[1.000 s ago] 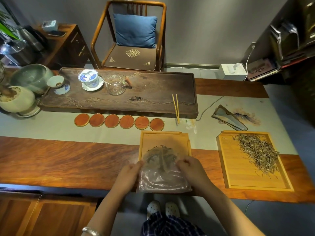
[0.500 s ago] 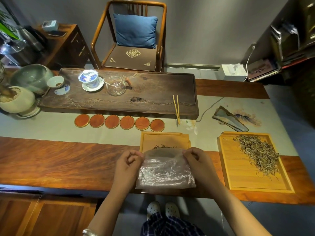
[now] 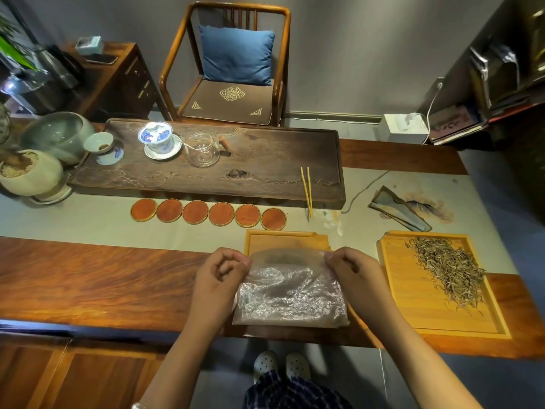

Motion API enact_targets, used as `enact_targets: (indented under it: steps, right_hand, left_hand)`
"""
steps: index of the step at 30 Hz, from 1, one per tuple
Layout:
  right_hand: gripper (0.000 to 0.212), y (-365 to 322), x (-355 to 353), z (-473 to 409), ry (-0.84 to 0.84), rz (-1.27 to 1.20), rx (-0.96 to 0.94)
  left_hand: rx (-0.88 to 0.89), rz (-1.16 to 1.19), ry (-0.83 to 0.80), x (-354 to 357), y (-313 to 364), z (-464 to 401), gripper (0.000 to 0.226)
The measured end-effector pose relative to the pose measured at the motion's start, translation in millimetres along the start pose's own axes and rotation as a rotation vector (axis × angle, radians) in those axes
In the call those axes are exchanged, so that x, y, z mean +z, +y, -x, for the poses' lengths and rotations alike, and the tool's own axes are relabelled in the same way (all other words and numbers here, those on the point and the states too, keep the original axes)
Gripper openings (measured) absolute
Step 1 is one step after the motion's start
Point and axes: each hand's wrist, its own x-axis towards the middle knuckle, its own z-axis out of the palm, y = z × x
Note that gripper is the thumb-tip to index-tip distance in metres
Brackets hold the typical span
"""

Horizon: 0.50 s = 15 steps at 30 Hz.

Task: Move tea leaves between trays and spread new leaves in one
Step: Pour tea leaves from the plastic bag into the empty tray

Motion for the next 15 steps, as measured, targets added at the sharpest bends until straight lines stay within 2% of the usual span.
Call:
enact_targets:
  steps: [4,7,12,15]
  right_hand:
    - [0.018,-5,-6,11,-0.023,0.021,-0.021]
    - [0.012,-2,-8,20,-0.031,0.161,-0.057]
    - [0.017,4,0,25,-0.017,0.374,-0.175]
    - [0.019,2,17,21,-0.02,0.35,-0.203]
  left_hand:
    - [0.036,-0.031,-0.041,-6,4,5,0.009]
    - [0.058,-0.056,-0.052,-10,2,9,0.01]
    - [0.083,-0.085,-0.056,-20,-2,12,0.009]
    - [0.099,-0.113,0.013,-37,-4,12,0.01]
